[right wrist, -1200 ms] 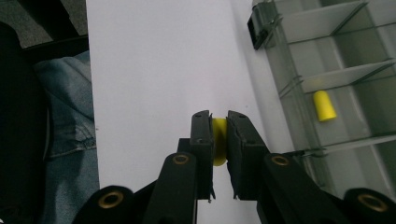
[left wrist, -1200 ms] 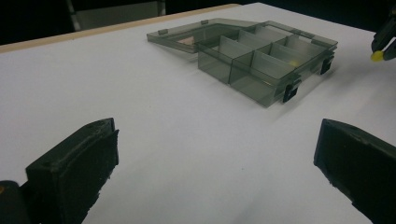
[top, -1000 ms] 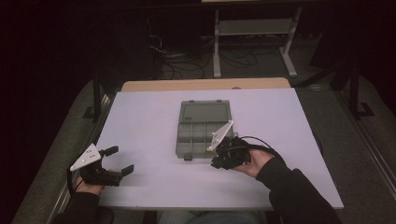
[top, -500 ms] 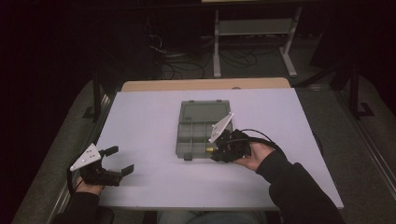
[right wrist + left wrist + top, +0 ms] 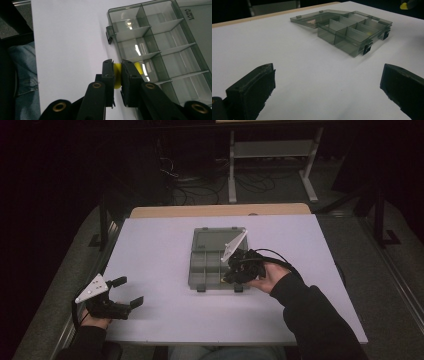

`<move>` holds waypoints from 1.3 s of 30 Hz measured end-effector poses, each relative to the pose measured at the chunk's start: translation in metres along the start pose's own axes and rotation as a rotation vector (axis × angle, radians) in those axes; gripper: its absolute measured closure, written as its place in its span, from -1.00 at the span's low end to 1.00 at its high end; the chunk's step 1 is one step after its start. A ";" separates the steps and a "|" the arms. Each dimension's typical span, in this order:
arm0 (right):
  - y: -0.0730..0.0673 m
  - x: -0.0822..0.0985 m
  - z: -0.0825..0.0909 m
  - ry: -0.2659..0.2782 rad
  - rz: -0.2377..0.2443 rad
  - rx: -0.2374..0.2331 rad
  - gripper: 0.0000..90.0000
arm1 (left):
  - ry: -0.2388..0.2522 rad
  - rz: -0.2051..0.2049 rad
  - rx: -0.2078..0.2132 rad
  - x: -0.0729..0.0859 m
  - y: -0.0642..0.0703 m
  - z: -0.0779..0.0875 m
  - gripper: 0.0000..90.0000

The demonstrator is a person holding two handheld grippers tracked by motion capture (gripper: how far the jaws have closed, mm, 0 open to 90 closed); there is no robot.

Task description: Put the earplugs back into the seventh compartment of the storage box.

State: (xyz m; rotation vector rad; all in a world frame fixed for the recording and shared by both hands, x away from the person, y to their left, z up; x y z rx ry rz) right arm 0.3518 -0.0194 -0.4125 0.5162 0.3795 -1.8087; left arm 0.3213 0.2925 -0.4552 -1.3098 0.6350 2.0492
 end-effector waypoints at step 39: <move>0.049 0.011 -0.052 -0.101 -0.116 0.033 0.77 | 0.000 0.000 0.006 0.000 0.000 0.000 -1.00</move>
Point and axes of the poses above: each handheld gripper's, and its own axes: z roughly backward along the jaws, x roughly out of its underside, y roughly to its right, the point moved 9 cm from there along -z, roughly forward along the jaws, and after that the axes turned 1 degree about x, right-handed, at the moved point
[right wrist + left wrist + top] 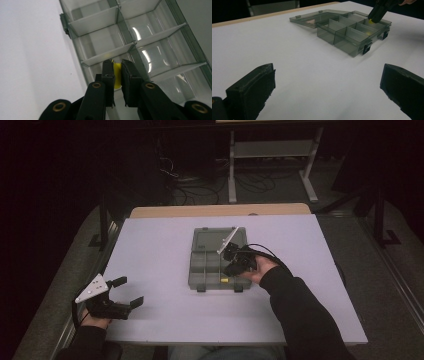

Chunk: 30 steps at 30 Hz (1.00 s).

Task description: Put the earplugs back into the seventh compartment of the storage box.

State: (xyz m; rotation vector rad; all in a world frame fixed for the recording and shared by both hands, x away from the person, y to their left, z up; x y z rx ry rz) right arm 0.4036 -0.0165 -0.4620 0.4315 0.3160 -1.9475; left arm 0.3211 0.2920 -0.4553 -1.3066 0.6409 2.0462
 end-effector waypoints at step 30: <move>0.016 0.013 0.017 0.137 -0.100 0.078 -0.64 | -0.003 0.002 0.001 0.000 0.000 0.000 -1.00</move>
Point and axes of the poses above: each handheld gripper's, and its own axes: z roughly backward along the jaws, x roughly out of its underside, y roughly to its right, the point moved 9 cm from there along -z, roughly forward along the jaws, and after that the axes turned 1 degree about x, right-handed, at the moved point
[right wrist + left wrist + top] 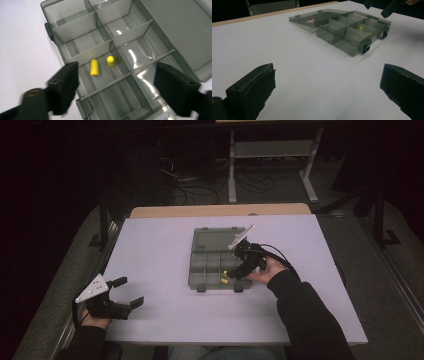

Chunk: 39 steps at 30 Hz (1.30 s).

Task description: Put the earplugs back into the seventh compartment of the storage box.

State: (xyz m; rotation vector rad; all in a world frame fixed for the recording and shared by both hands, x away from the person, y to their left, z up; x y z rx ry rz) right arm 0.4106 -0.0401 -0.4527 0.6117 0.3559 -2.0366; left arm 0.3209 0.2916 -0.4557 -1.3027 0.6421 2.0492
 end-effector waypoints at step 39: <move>0.014 0.086 0.072 0.276 -0.225 0.044 -1.00 | 0.003 0.002 -0.006 -0.001 0.001 0.000 -1.00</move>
Point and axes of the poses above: each handheld gripper's, and its own axes: z roughly backward along the jaws, x roughly out of its underside, y roughly to its right, the point moved 9 cm from there along -z, roughly forward along the jaws, and after that the axes turned 1 degree about x, right-handed, at the moved point
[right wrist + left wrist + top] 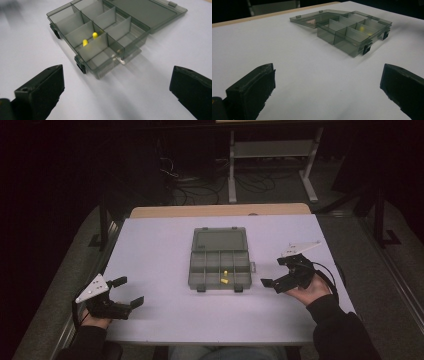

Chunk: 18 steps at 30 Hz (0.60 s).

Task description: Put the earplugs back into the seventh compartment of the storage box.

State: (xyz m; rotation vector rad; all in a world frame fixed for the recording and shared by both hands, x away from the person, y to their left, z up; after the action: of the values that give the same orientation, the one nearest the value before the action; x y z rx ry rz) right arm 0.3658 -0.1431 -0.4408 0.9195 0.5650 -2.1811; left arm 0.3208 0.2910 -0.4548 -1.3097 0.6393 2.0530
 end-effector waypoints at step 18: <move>0.017 0.037 0.026 0.160 -0.051 0.081 -1.00 | 0.000 0.000 0.001 0.000 0.000 0.000 -1.00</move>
State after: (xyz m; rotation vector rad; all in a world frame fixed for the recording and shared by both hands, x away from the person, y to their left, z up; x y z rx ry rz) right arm 0.3481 -0.1857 -0.4532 1.1414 0.5856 -2.2024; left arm 0.3207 0.2909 -0.4547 -1.3098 0.6398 2.0520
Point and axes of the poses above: each handheld gripper's, and its own axes: z roughly backward along the jaws, x roughly out of its underside, y roughly to its right, the point moved 9 cm from there along -z, roughly forward along the jaws, and after that the axes turned 1 degree about x, right-handed, at the moved point
